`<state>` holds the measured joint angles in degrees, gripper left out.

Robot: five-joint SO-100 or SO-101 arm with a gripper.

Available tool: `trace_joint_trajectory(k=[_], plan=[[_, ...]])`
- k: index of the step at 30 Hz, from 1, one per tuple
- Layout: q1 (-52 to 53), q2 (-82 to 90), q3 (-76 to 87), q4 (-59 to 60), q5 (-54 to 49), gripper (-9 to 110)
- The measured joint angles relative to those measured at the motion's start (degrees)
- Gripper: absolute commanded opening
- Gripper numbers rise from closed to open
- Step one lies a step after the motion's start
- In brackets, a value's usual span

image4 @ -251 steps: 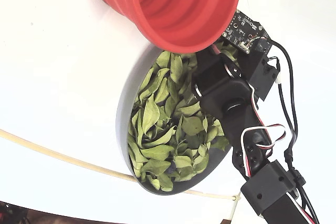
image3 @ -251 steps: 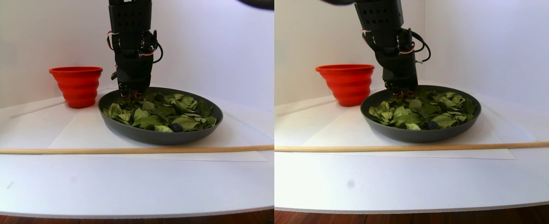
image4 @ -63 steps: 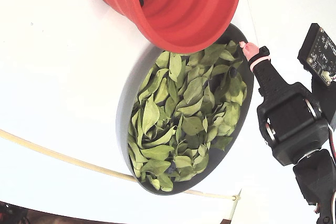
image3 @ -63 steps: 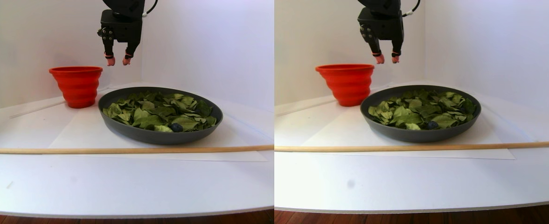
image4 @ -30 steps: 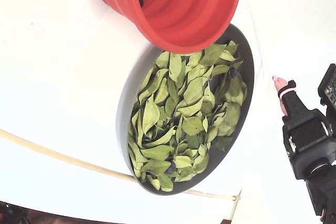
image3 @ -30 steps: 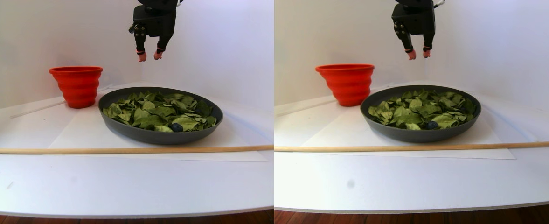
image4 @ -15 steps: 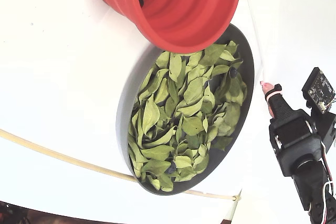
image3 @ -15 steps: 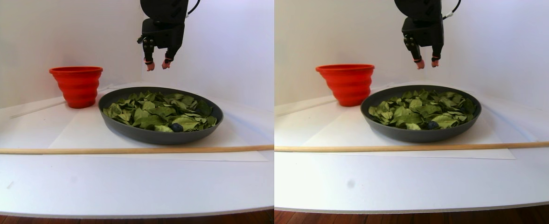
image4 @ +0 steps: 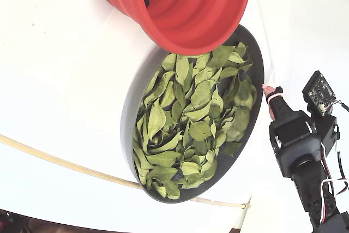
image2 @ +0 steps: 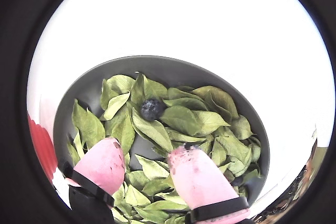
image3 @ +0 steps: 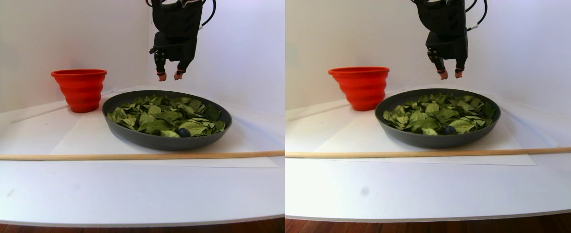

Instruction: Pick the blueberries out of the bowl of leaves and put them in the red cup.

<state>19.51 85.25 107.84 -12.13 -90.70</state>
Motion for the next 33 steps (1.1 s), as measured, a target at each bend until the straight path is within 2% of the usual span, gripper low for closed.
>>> trace_joint_trajectory(k=[33], plan=[[0.88,-13.62,-10.99,-1.67,3.96,20]])
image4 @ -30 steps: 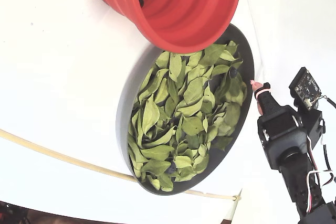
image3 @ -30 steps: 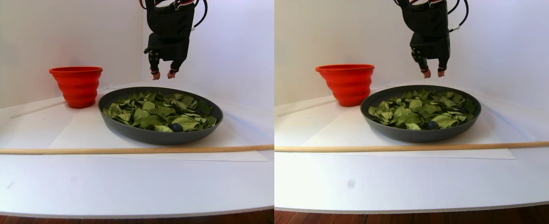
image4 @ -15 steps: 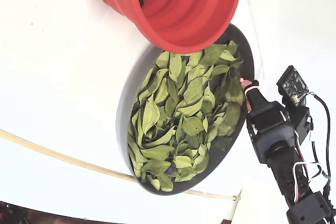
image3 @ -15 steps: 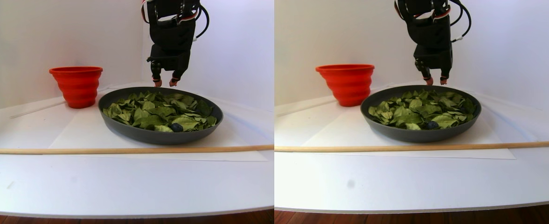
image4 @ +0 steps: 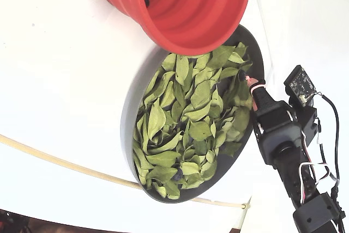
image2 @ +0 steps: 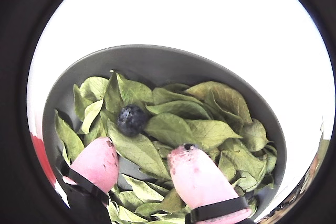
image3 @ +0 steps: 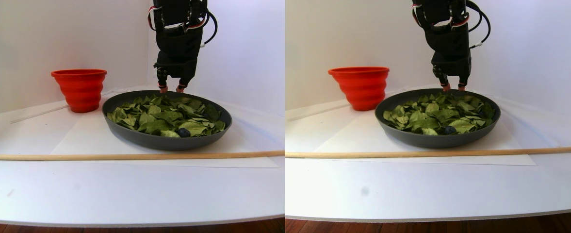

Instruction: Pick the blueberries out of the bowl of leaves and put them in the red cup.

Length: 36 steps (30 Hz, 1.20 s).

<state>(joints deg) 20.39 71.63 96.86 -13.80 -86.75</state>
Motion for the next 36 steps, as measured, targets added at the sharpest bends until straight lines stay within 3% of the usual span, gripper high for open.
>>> trace_joint_trajectory(k=[36], plan=[[-1.58,-9.84,-9.67,0.00,1.93,20]])
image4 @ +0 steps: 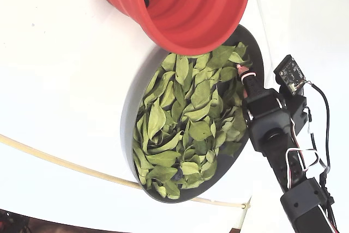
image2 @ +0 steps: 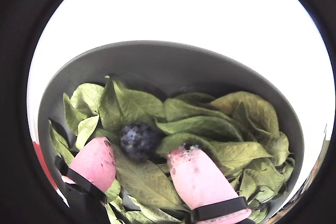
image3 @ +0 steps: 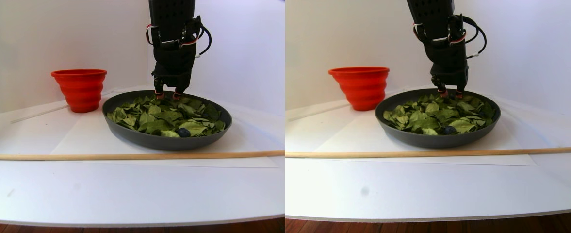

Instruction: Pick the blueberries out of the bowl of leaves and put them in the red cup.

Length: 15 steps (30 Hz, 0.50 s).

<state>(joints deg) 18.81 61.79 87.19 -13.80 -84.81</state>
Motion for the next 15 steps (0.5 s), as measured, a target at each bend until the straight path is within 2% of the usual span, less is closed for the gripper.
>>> trace_joint_trajectory(k=[15], plan=[[-0.18,-2.55,-2.20,-0.09,0.53,20]])
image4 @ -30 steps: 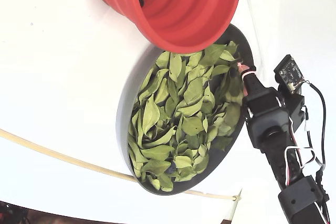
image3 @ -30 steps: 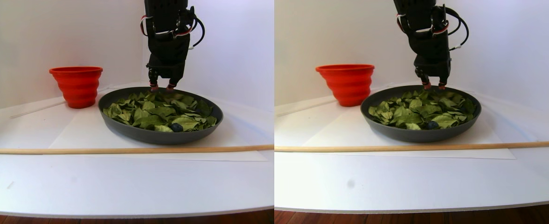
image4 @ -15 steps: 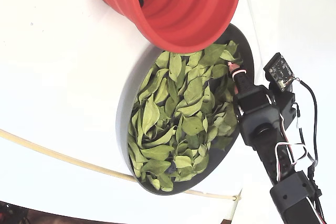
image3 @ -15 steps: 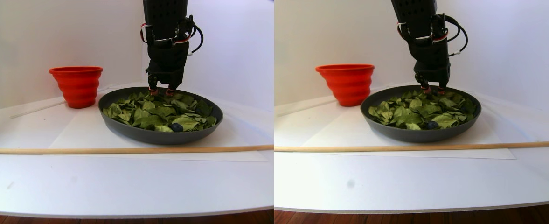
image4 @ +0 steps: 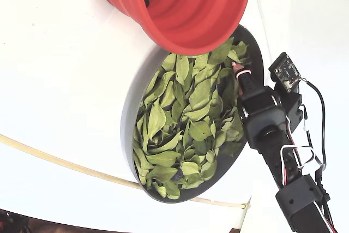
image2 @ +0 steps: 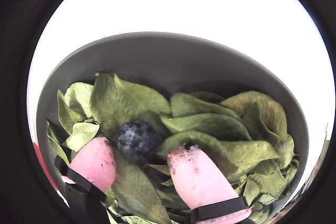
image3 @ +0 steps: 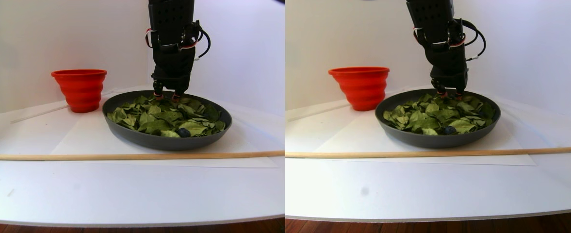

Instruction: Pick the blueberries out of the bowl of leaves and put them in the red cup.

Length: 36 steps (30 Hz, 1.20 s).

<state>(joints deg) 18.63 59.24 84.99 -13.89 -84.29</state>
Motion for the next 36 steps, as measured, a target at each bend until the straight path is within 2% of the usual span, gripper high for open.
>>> trace_joint_trajectory(k=[36], plan=[[-0.26,-1.76,-1.85,-0.09,-1.67,14]])
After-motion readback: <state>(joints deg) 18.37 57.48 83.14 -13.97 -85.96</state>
